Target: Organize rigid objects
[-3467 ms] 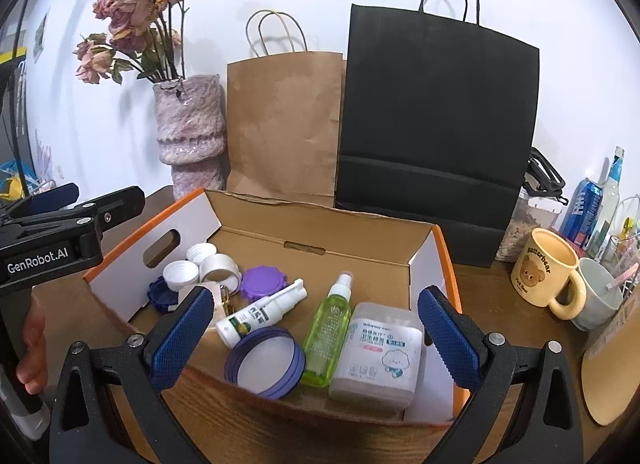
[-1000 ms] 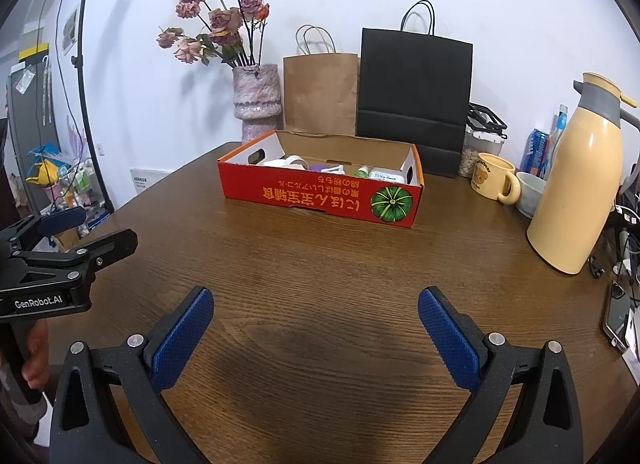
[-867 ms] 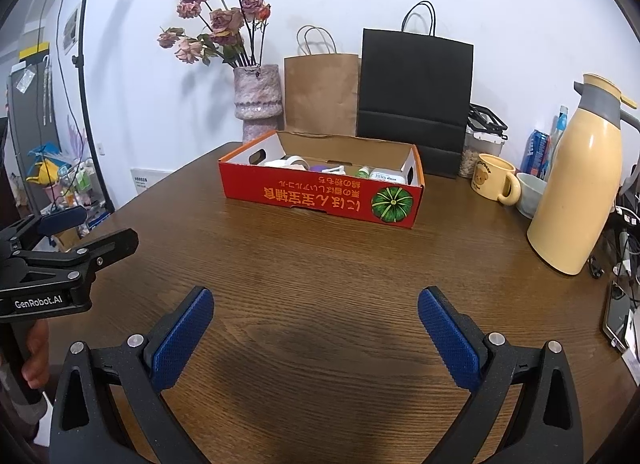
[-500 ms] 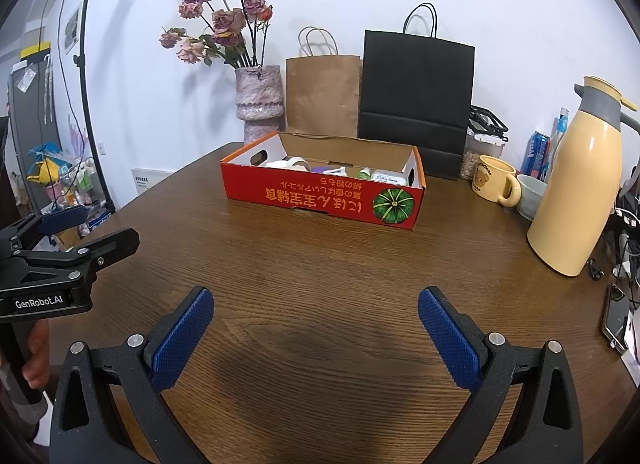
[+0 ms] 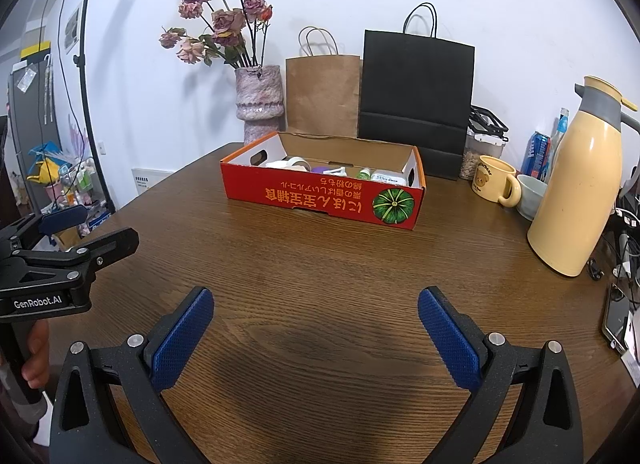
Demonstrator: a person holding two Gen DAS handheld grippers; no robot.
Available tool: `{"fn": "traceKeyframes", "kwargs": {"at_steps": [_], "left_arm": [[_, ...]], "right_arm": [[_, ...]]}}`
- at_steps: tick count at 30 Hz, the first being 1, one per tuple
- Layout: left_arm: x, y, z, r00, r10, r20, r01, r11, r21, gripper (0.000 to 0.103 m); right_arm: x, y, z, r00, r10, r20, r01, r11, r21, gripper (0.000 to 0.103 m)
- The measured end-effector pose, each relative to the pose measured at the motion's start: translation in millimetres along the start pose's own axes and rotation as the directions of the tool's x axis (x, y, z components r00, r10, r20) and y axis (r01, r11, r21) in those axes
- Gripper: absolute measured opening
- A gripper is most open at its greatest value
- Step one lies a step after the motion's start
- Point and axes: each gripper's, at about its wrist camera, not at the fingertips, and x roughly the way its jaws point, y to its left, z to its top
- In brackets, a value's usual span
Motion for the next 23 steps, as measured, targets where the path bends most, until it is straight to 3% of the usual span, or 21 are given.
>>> {"fn": "traceKeyframes", "kwargs": {"at_steps": [23], "left_arm": [[3.7,0.5,-1.2,1.000,0.004,-0.005,-0.004,1.000,0.003,0.103]], "right_arm": [[1.3,1.9,-4.1,1.000,0.003,-0.005,-0.003,1.000,-0.001,0.103]]}}
